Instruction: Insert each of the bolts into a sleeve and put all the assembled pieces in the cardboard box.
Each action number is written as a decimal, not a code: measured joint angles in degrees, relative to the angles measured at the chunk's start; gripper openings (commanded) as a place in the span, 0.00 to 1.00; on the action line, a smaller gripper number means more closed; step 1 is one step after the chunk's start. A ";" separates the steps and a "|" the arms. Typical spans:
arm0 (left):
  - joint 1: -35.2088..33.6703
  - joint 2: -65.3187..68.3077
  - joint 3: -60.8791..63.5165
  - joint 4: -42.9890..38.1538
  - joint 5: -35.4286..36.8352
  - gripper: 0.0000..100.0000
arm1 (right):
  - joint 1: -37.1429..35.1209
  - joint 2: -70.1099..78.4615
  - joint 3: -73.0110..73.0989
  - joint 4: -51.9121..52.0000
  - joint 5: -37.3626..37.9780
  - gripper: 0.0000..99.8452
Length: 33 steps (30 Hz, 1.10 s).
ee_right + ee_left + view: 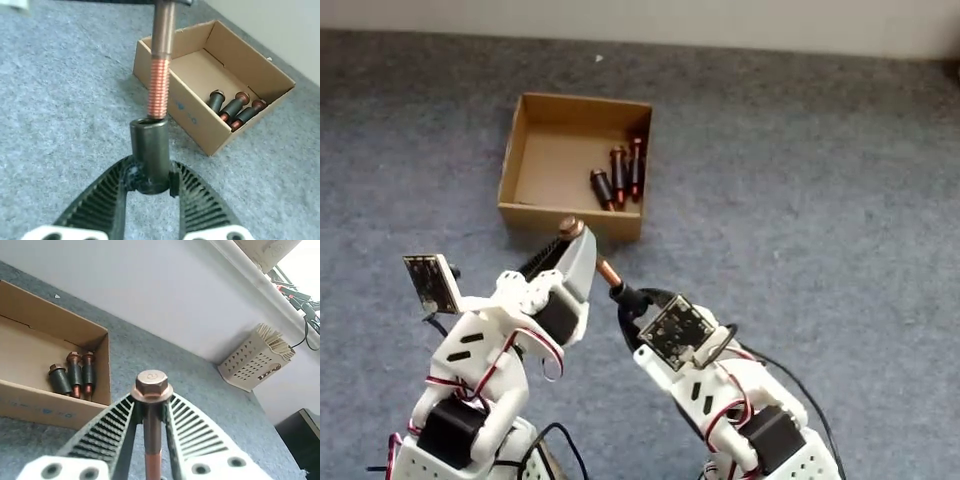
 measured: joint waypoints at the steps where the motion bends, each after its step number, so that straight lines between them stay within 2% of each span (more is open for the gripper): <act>1: 0.00 -0.18 0.00 0.26 0.00 0.00 | 0.00 0.00 0.00 -0.35 0.00 0.01; 11: 0.18 -0.79 0.00 1.93 -0.35 0.00 | 0.00 0.00 0.09 -2.73 0.00 0.01; 16: 3.87 -0.44 0.00 3.52 -0.18 0.00 | -0.26 0.00 0.44 -2.81 0.18 0.01; 23: 4.75 -0.97 0.26 3.96 0.09 0.01 | -0.18 0.00 0.44 -2.81 0.18 0.01; 33: 9.49 -0.53 0.35 8.26 0.09 0.01 | -0.26 0.00 0.44 -2.81 0.00 0.01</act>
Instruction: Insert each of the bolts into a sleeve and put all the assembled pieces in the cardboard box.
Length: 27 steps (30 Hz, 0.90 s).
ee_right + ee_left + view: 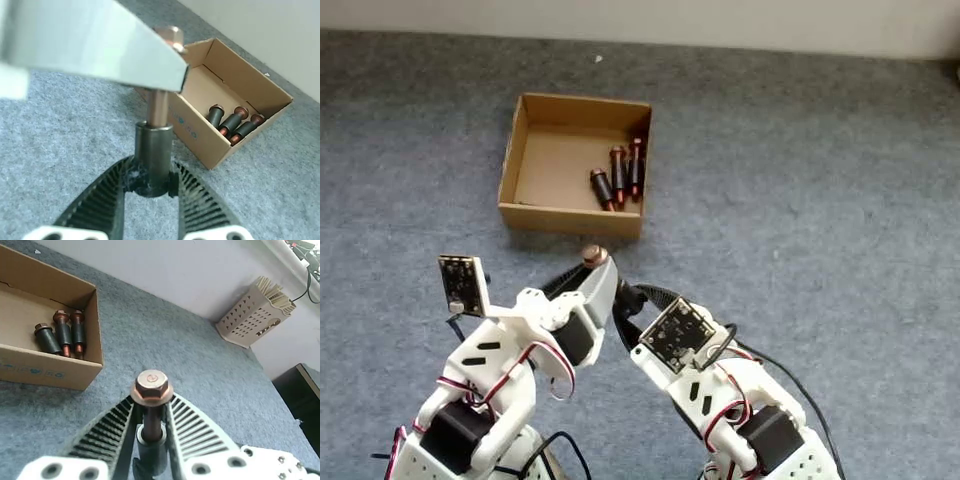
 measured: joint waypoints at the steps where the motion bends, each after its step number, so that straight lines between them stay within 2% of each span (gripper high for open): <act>1: 0.26 -0.09 0.00 0.70 0.00 0.01 | 0.00 0.00 0.00 0.00 0.00 0.01; 3: 0.35 -0.35 0.00 2.11 -0.53 0.04 | 0.00 0.00 0.00 0.00 0.00 0.01; 9: 0.35 -0.62 -0.18 9.32 -5.98 0.24 | 0.09 0.09 0.09 0.00 0.18 0.01; 22: 0.18 -0.09 -6.42 18.90 -8.09 0.24 | 5.10 0.00 0.00 -0.18 0.18 0.01; 27: -7.82 -0.18 -7.30 18.90 -8.26 0.24 | 5.01 0.00 0.00 -0.53 0.18 0.01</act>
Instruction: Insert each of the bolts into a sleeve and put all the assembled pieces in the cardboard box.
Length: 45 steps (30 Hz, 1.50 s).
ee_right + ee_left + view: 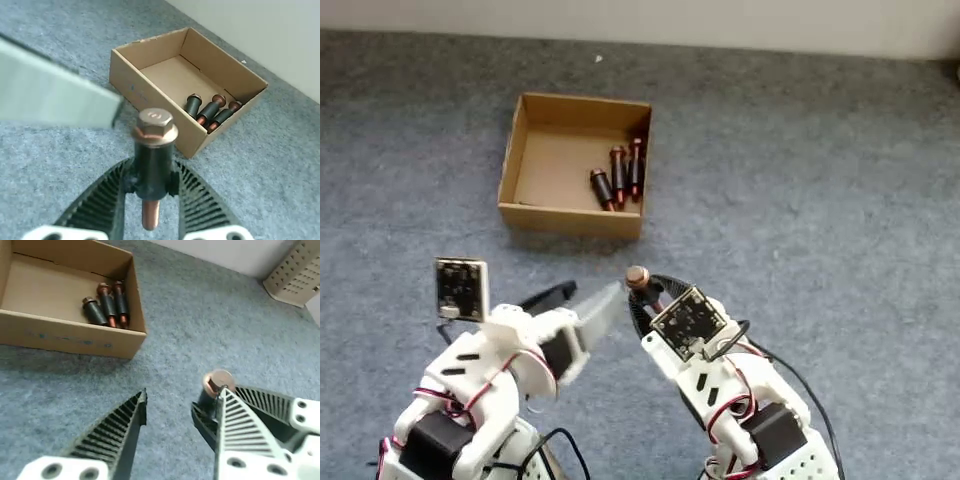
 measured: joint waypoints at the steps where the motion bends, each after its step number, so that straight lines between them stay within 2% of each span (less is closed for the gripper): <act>1: -2.29 -0.09 0.00 0.00 0.00 0.24 | 0.18 0.00 0.00 -0.97 0.00 0.01; 5: -10.90 -0.35 1.41 0.00 -0.18 0.24 | 0.70 0.00 0.00 -7.65 0.00 0.01; 8: -14.77 -0.26 5.45 0.00 -1.76 0.22 | 0.97 0.00 0.00 -14.24 0.00 0.01; 14: -20.13 0.00 14.33 -1.76 -6.51 0.01 | 1.05 6.51 0.00 -25.23 0.00 0.01; 20: -23.47 0.00 23.12 -12.57 -9.14 0.03 | 1.05 27.69 -8.09 -33.49 0.00 0.01; 24: -24.88 0.09 24.35 -17.23 -9.23 0.03 | 1.05 45.36 -16.88 -39.82 0.00 0.01; 30: -25.05 0.09 24.53 -18.20 -9.23 0.03 | 1.05 73.05 -30.51 -49.23 0.00 0.01; 37: -25.05 0.09 24.53 -18.20 -9.23 0.03 | 4.22 101.89 -47.47 -51.25 3.96 0.02; 41: -25.05 0.09 24.53 -18.20 -9.23 0.03 | 5.89 110.15 -51.78 -51.34 4.48 0.13; 45: -25.05 0.09 24.53 -18.20 -9.23 0.03 | 6.07 110.42 -53.10 -51.25 4.48 0.13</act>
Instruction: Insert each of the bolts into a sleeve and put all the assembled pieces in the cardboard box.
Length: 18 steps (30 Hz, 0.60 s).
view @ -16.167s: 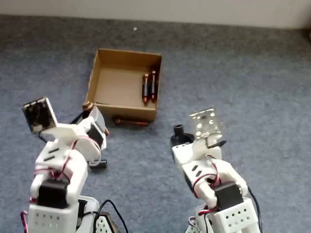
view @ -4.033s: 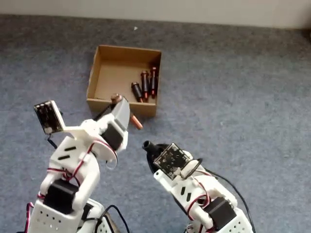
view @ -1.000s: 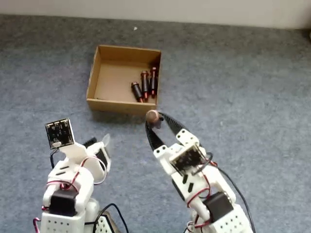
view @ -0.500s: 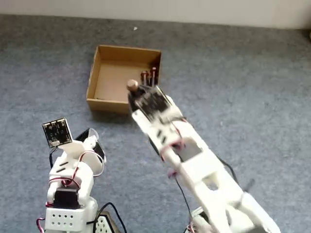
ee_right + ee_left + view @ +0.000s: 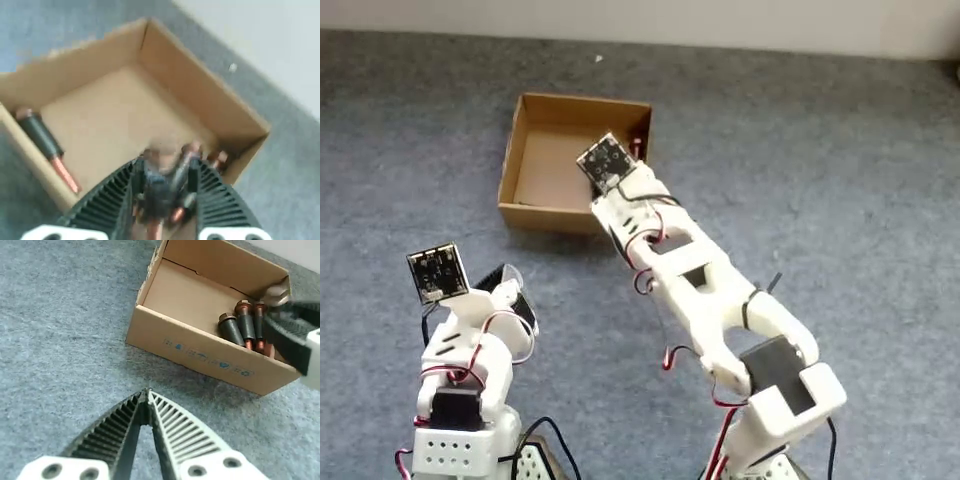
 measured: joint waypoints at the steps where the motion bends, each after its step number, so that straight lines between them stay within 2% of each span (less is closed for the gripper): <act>1: 0.00 0.00 0.00 0.00 0.00 0.03 | 0.09 -0.18 -0.53 1.14 0.00 0.13; 6: 0.00 0.00 0.00 0.00 0.00 0.03 | 0.09 -5.27 -0.79 10.81 0.00 0.12; 10: 0.00 0.00 0.00 0.00 0.00 0.03 | 0.09 -12.92 -0.79 17.93 0.00 0.00; 18: 0.00 0.00 0.00 -0.18 0.00 0.03 | 0.09 -31.21 10.55 25.41 0.00 0.01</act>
